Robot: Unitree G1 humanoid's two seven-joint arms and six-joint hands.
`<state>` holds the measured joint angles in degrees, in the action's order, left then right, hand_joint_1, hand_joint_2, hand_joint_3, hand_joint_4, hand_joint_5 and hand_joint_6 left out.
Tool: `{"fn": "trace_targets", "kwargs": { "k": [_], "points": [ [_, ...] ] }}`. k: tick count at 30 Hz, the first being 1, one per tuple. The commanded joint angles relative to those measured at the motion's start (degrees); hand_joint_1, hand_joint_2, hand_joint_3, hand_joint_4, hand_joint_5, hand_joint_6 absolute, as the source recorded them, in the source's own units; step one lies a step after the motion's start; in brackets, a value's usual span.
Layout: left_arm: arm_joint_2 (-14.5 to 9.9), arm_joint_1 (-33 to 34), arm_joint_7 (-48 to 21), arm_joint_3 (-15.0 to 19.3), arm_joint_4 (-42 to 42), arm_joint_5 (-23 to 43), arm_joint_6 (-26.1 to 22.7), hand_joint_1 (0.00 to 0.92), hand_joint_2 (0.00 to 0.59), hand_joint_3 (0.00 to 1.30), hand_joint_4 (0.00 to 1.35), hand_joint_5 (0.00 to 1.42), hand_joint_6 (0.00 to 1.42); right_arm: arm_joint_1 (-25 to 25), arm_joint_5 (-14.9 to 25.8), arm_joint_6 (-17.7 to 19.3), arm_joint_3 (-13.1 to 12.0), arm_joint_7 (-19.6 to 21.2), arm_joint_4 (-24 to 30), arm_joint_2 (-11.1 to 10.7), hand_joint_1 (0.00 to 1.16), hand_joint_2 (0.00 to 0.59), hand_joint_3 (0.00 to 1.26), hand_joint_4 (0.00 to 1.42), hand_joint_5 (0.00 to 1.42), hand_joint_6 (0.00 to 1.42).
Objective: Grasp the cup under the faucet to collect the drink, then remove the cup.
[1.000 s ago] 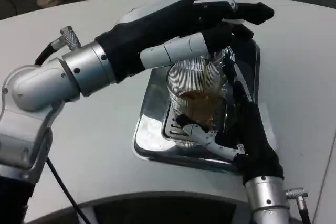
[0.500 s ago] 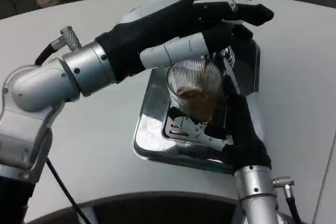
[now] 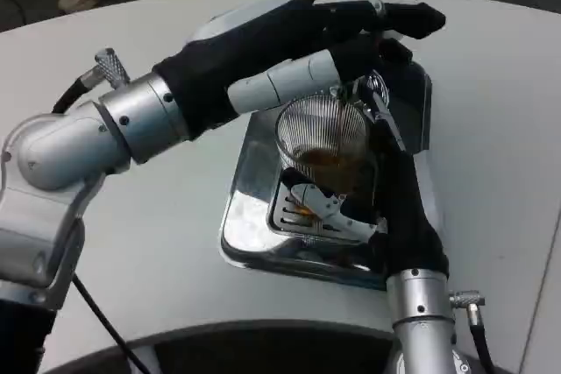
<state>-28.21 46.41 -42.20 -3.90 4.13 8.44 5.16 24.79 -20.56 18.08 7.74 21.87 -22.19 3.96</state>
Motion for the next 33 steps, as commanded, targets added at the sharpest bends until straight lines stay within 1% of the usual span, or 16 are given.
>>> {"fn": "trace_targets", "kwargs": {
  "k": [1, 2, 5, 7, 12, 15, 16, 17, 19, 21, 26, 28, 33],
  "points": [
    [-0.7, -2.5, 0.6, 0.5, 0.2, -1.0, -1.5, 0.0, 0.036, 0.24, 0.15, 0.23, 0.09, 0.7, 0.0, 0.1, -0.2, 1.4, -1.2, 0.6, 0.88, 0.163, 0.16, 0.27, 0.29, 0.28],
    [-0.7, -2.5, 0.7, 0.6, 0.2, -1.0, -1.5, 0.0, 0.036, 0.24, 0.15, 0.23, 0.09, 0.8, 0.1, 0.1, -0.2, 1.5, -1.3, 0.6, 0.88, 0.163, 0.16, 0.28, 0.31, 0.28],
    [-0.8, -2.6, 0.9, 0.8, 0.3, -0.9, -1.7, 0.0, 0.037, 0.24, 0.14, 0.22, 0.09, 1.0, 0.1, 0.2, -0.3, 2.1, -1.7, 0.5, 0.89, 0.165, 0.23, 0.35, 0.37, 0.31],
    [-0.8, -2.8, 0.8, 1.0, 0.3, -0.6, -2.0, 0.0, 0.037, 0.24, 0.14, 0.22, 0.09, 1.2, 0.1, 0.3, -0.4, 2.4, -2.1, 0.4, 0.9, 0.157, 0.26, 0.37, 0.39, 0.34],
    [-0.4, -3.3, 1.0, 1.9, 0.3, 1.1, -3.0, 0.0, 0.038, 0.24, 0.11, 0.19, 0.09, 1.9, 0.3, 0.9, -0.6, 2.9, -3.4, 0.2, 0.91, 0.159, 0.36, 0.46, 0.49, 0.4],
    [-0.1, -3.7, 1.2, 2.7, 0.2, 2.8, -4.1, 0.0, 0.038, 0.24, 0.11, 0.19, 0.09, 2.1, 0.2, 1.4, -0.6, 3.4, -3.8, 0.1, 0.91, 0.159, 0.38, 0.48, 0.51, 0.42],
    [0.0, -3.8, 1.3, 2.9, 0.2, 3.3, -4.4, 0.0, 0.038, 0.24, 0.11, 0.19, 0.09, 2.1, 0.1, 1.5, -0.6, 3.5, -3.9, 0.1, 0.92, 0.161, 0.4, 0.5, 0.54, 0.43],
    [0.3, -4.0, 1.5, 3.3, 0.1, 4.0, -5.0, 0.0, 0.038, 0.24, 0.11, 0.18, 0.09, 2.1, -0.1, 1.6, -0.6, 3.8, -3.8, 0.1, 0.92, 0.165, 0.43, 0.53, 0.57, 0.46],
    [1.1, -4.3, 1.2, 4.1, 0.2, 6.4, -6.8, 0.0, 0.038, 0.23, 0.04, 0.15, 0.07, 2.0, -0.3, 1.8, -0.6, 4.2, -3.7, 0.0, 0.95, 0.166, 0.49, 0.58, 0.63, 0.52],
    [1.8, -4.5, 0.9, 4.8, 0.2, 8.8, -8.4, 0.0, 0.039, 0.2, 0.01, 0.12, 0.05, 1.8, -0.4, 2.0, -0.5, 4.5, -3.5, 0.0, 0.96, 0.166, 0.53, 0.62, 0.67, 0.57],
    [3.9, -5.0, 0.4, 6.5, -0.1, 14.3, -12.3, 0.0, 0.049, 0.12, 0.0, 0.07, 0.03, 1.1, -0.6, 2.2, -0.4, 4.8, -2.3, -0.1, 0.98, 0.159, 0.58, 0.66, 0.73, 0.61],
    [4.7, -5.2, 0.3, 7.1, -0.3, 16.4, -13.7, 0.0, 0.049, 0.12, 0.0, 0.07, 0.03, 0.8, -0.6, 2.1, -0.4, 4.7, -1.8, -0.2, 0.98, 0.159, 0.6, 0.67, 0.73, 0.61],
    [5.5, -5.4, 0.0, 8.0, -0.9, 18.7, -15.4, 0.0, 0.049, 0.11, 0.0, 0.06, 0.01, -0.1, -0.7, 1.8, -0.2, 4.3, -0.4, -0.3, 0.98, 0.159, 0.62, 0.69, 0.75, 0.62]
  ]
}}
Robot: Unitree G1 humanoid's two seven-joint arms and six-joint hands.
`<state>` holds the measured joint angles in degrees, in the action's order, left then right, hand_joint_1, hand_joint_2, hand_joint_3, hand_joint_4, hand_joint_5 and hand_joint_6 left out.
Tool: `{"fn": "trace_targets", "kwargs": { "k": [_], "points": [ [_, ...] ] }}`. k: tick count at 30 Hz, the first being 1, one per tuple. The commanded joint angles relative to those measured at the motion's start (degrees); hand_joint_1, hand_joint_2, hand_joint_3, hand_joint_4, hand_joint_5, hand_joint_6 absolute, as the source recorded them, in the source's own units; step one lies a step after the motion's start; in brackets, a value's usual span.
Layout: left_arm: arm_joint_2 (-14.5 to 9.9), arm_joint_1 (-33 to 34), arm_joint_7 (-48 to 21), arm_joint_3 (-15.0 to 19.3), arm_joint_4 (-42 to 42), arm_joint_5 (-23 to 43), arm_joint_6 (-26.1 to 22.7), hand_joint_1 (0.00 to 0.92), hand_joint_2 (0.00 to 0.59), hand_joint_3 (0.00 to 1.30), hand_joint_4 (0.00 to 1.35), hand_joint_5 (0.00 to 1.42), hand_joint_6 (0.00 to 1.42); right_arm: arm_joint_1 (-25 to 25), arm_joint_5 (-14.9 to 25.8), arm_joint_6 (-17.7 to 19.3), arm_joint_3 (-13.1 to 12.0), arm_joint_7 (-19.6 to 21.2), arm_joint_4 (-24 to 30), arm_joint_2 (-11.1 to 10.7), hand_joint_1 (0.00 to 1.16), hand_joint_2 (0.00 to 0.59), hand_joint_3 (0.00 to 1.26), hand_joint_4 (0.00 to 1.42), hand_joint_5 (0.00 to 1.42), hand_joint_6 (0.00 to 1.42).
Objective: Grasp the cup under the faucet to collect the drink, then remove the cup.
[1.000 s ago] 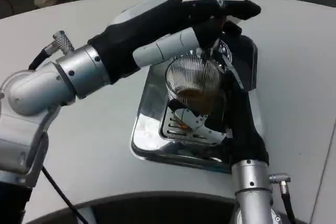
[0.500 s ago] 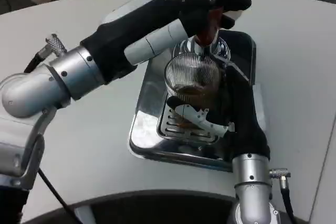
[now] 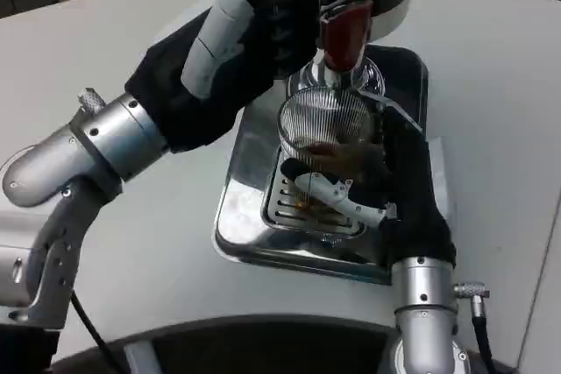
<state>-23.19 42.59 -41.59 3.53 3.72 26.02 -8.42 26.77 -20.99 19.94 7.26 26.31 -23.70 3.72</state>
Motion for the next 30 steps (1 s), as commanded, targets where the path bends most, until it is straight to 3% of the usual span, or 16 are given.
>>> {"fn": "trace_targets", "kwargs": {
  "k": [1, 22, 30],
  "points": [
    [0.6, -1.6, -0.6, 0.7, -0.7, 1.4, -1.9, 0.0, 0.049, 0.11, 0.0, 0.06, 0.01, -2.2, -0.3, -0.1, 0.3, -0.2, 1.3, -0.1, 0.98, 0.159, 0.62, 0.69, 0.75, 0.62],
    [-0.3, -2.1, -1.9, 3.0, -8.4, 2.4, -2.6, 0.0, 0.04, 0.15, 0.0, 0.05, 0.0, -4.6, -0.3, -1.0, 0.2, -0.4, 4.4, -0.5, 0.98, 0.159, 0.64, 0.69, 0.76, 0.63],
    [-2.9, -4.1, -1.2, 4.6, -12.1, 1.4, -2.5, 0.0, 0.04, 0.16, 0.0, 0.06, 0.0, -5.4, -0.5, -0.9, 0.2, -0.2, 5.3, -0.4, 0.98, 0.161, 0.64, 0.7, 0.77, 0.63]
  ]
}}
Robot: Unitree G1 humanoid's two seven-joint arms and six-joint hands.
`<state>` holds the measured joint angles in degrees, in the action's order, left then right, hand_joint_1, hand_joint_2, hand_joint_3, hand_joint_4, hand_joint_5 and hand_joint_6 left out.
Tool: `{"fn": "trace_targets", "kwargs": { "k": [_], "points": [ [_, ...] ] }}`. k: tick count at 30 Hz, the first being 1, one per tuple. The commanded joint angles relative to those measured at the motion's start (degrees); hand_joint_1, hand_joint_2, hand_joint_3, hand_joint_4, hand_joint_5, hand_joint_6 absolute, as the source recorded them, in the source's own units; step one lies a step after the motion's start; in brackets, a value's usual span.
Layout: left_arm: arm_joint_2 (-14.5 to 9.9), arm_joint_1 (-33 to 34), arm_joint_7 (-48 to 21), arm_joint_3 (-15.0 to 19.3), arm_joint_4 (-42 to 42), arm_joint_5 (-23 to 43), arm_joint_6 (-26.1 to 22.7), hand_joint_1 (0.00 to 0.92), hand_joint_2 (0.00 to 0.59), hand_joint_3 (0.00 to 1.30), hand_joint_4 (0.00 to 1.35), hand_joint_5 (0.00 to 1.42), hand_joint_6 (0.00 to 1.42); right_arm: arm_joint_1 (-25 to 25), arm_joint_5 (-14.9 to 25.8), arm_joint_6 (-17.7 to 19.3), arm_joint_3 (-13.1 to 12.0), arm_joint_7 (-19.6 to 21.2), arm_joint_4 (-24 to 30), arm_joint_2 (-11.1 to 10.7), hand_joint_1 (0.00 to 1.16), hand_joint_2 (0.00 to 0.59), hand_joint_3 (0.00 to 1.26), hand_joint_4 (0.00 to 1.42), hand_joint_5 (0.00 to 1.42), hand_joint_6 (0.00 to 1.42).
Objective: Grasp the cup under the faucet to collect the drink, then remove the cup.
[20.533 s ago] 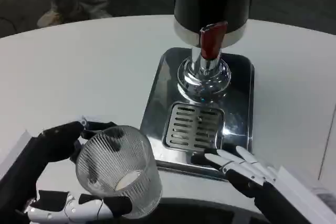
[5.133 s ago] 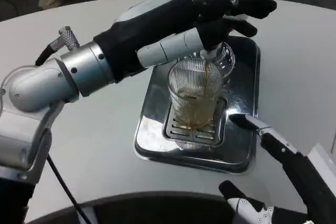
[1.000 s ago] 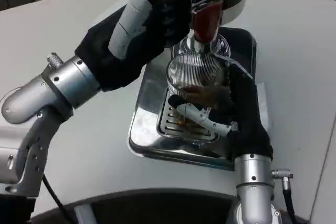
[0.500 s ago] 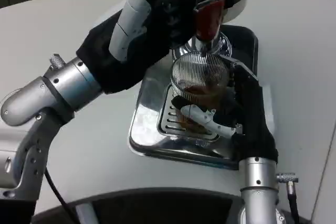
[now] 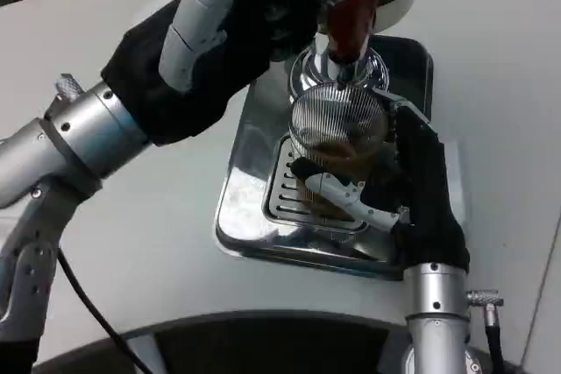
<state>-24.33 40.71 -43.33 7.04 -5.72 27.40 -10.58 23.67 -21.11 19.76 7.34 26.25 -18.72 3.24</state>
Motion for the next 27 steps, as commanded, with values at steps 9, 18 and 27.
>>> {"fn": "trace_targets", "kwargs": {
  "k": [9, 18, 27],
  "points": [
    [-5.4, -7.7, 4.2, 3.5, -9.2, -3.0, 0.5, 0.0, 0.041, 0.16, 0.0, 0.06, 0.0, -4.1, -0.3, -1.2, 0.1, -1.0, 2.7, -0.4, 0.98, 0.167, 0.65, 0.7, 0.77, 0.64],
    [-8.3, -11.9, 6.4, 6.8, -15.8, -3.4, 0.4, 0.0, 0.043, 0.17, 0.0, 0.05, 0.0, -5.8, -0.2, -1.4, 0.0, -1.7, 5.5, -0.8, 0.98, 0.169, 0.65, 0.7, 0.77, 0.65],
    [-10.5, -17.6, 6.8, 10.6, -20.0, -3.1, 0.9, 0.0, 0.045, 0.17, 0.0, 0.05, 0.0, -8.6, 0.2, -2.3, 0.2, -3.9, 12.0, -0.7, 0.97, 0.169, 0.65, 0.7, 0.78, 0.65]
  ]
}}
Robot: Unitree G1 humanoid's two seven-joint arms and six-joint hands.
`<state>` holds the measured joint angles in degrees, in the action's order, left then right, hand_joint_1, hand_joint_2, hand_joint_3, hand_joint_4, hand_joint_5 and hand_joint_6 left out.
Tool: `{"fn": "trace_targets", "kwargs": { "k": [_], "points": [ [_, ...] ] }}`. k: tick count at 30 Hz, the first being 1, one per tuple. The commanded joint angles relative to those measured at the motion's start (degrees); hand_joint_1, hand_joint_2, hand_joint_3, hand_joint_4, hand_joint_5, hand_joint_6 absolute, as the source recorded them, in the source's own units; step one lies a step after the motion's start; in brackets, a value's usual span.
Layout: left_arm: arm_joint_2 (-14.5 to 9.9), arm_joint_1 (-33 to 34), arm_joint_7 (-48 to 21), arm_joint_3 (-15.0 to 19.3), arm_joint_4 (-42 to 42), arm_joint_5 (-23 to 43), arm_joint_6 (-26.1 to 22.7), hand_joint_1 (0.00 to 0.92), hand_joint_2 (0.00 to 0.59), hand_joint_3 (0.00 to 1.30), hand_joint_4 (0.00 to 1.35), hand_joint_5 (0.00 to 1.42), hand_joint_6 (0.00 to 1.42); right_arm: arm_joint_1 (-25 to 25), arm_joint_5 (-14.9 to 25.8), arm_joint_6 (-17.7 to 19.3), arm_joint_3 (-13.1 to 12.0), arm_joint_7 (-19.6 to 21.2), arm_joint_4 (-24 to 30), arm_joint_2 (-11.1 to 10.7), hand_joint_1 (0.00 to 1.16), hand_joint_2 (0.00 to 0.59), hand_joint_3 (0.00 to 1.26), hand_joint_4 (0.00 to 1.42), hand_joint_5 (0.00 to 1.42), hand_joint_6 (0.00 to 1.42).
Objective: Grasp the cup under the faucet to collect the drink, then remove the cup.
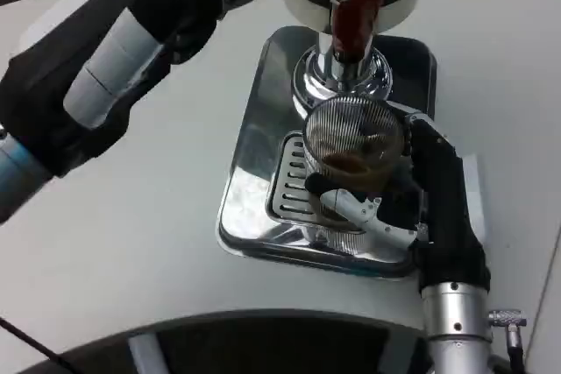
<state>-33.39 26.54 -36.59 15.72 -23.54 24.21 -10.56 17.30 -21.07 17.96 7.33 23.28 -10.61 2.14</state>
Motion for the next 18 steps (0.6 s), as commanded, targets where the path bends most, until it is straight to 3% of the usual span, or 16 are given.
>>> {"fn": "trace_targets", "kwargs": {
  "k": [1, 9, 18],
  "points": [
    [-1.5, -4.1, 0.1, 2.3, -2.5, 0.2, 0.9, 0.0, 0.044, 0.18, 0.0, 0.05, 0.0, -2.7, 0.2, -0.7, 0.3, -1.3, 4.8, 0.4, 0.97, 0.169, 0.65, 0.7, 0.78, 0.65],
    [-1.8, -10.6, -0.3, 5.5, -5.5, 0.5, 2.1, 0.0, 0.045, 0.19, 0.0, 0.05, 0.0, -7.5, 0.3, -2.2, 0.5, -3.9, 11.7, 0.1, 0.97, 0.169, 0.65, 0.71, 0.78, 0.65],
    [-2.2, -21.4, -1.1, 10.2, -8.7, -1.3, 7.9, 0.0, 0.045, 0.2, 0.0, 0.05, 0.0, -15.3, 1.8, -4.5, -0.1, -9.6, 23.3, -1.4, 0.97, 0.169, 0.65, 0.71, 0.78, 0.65]
  ]
}}
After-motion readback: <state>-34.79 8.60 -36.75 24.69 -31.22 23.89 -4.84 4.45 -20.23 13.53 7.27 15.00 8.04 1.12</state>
